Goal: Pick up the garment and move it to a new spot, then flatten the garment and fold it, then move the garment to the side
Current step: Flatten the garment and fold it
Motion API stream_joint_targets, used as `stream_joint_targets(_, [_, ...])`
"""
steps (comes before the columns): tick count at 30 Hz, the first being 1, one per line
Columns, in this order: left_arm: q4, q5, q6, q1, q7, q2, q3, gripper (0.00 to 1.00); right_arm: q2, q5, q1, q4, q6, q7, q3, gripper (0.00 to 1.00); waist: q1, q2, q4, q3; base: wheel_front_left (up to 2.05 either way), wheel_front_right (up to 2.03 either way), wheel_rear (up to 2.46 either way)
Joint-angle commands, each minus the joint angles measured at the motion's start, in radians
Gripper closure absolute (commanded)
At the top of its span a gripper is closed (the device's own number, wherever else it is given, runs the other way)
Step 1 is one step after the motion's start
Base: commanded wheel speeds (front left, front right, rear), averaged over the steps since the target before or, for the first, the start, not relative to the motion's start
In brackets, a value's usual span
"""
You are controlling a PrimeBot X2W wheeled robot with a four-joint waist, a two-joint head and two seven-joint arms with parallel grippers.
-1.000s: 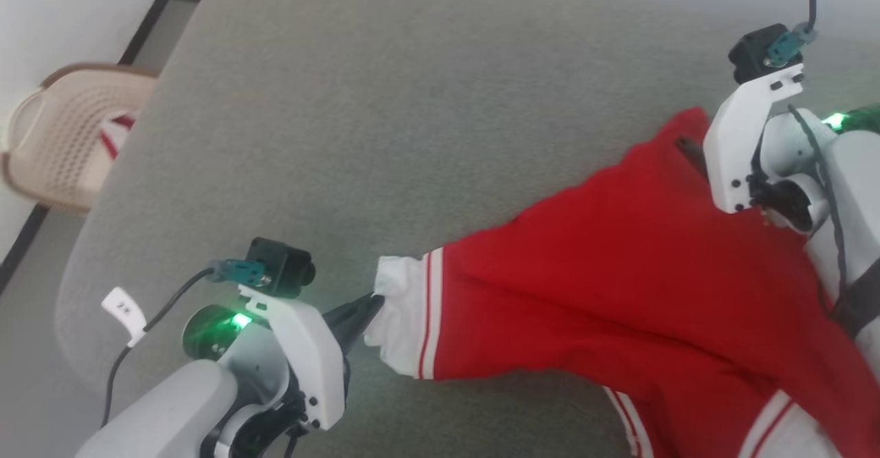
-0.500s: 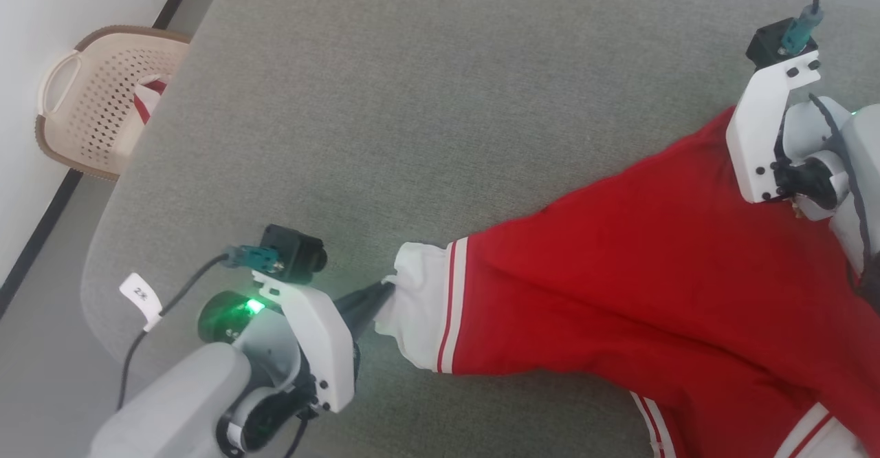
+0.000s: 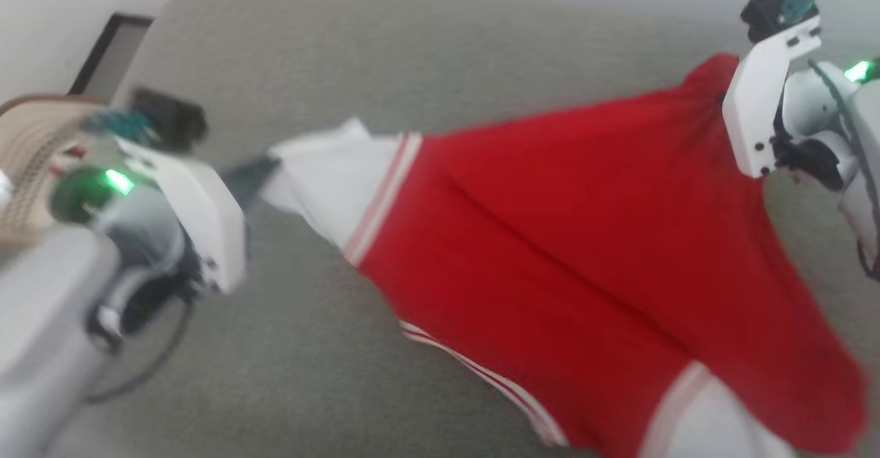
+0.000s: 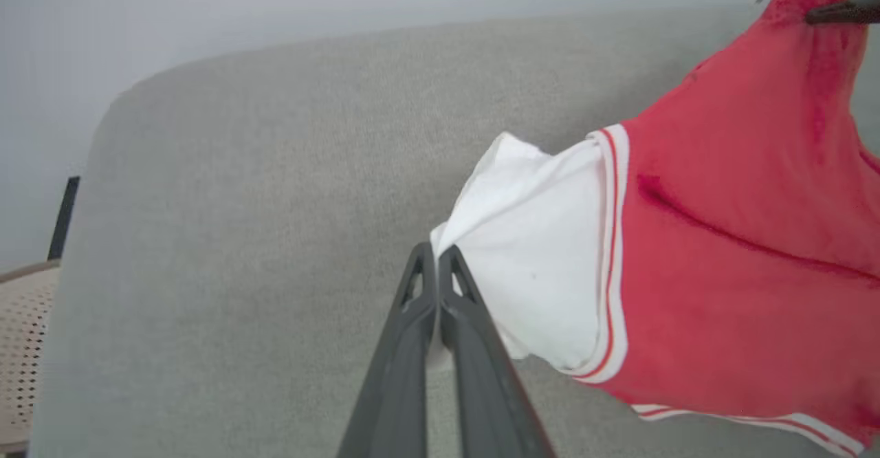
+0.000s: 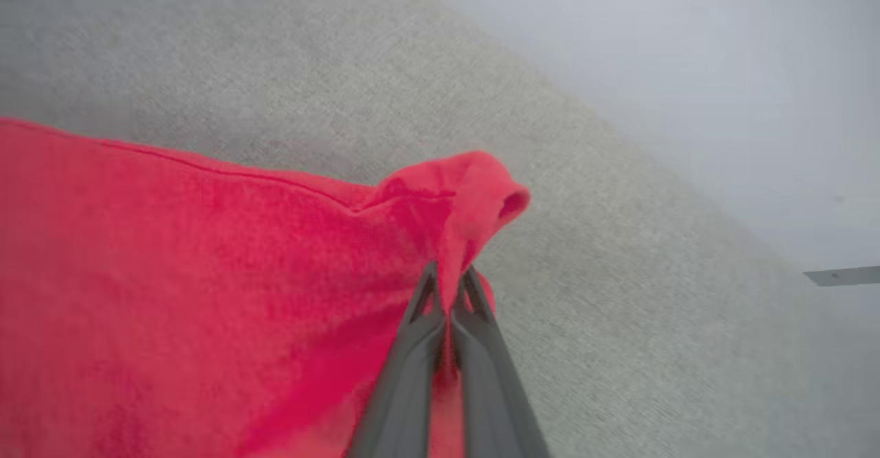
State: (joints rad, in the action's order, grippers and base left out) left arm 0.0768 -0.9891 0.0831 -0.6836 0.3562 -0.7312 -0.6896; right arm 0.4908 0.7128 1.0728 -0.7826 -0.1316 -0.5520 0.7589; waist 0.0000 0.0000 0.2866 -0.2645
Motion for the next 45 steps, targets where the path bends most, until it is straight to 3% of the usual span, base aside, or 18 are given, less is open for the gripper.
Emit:
stream_joint_targets(1, [-0.003,0.008,0.0,-0.041,0.019,-0.017,0.014,1.0,0.013,0.011,0.017,0.015,0.002,0.016,0.006,1.0,0.0,0.0,-0.061,0.045,0.0,0.0,0.0])
stream_joint_targets(11, [0.106,0.055,-0.044,-0.318,0.121,-0.09,0.07,1.0,0.065,0.017,0.108,0.162,0.002,0.06,0.022,1.0,0.0,0.0,-0.195,0.12,0.0,0.0,0.0])
stream_joint_targets(23, [0.308,0.133,-0.118,-0.58,0.143,-0.032,0.049,1.0,0.08,-0.01,0.151,0.265,0.002,0.049,-0.038,1.0,0.0,0.0,-0.263,0.151,0.0,0.0,0.0])
stream_joint_targets(33, [0.524,0.266,-0.156,-0.812,-0.092,0.068,0.044,1.0,-0.018,-0.16,0.268,0.122,0.002,0.177,-0.155,1.0,0.0,0.0,-0.28,-0.028,0.0,0.0,0.0])
stream_joint_targets(40, [0.672,0.397,-0.143,-1.025,-0.369,0.122,0.044,1.0,-0.1,-0.396,0.417,-0.035,0.002,0.439,-0.32,1.0,0.0,0.0,-0.281,-0.177,0.0,0.0,0.0])
stream_joint_targets(45, [0.736,0.461,-0.125,-1.101,-0.565,0.162,0.037,1.0,-0.162,-0.587,0.454,-0.138,0.002,0.602,-0.448,1.0,0.0,0.0,-0.261,-0.223,0.0,0.0,0.0])
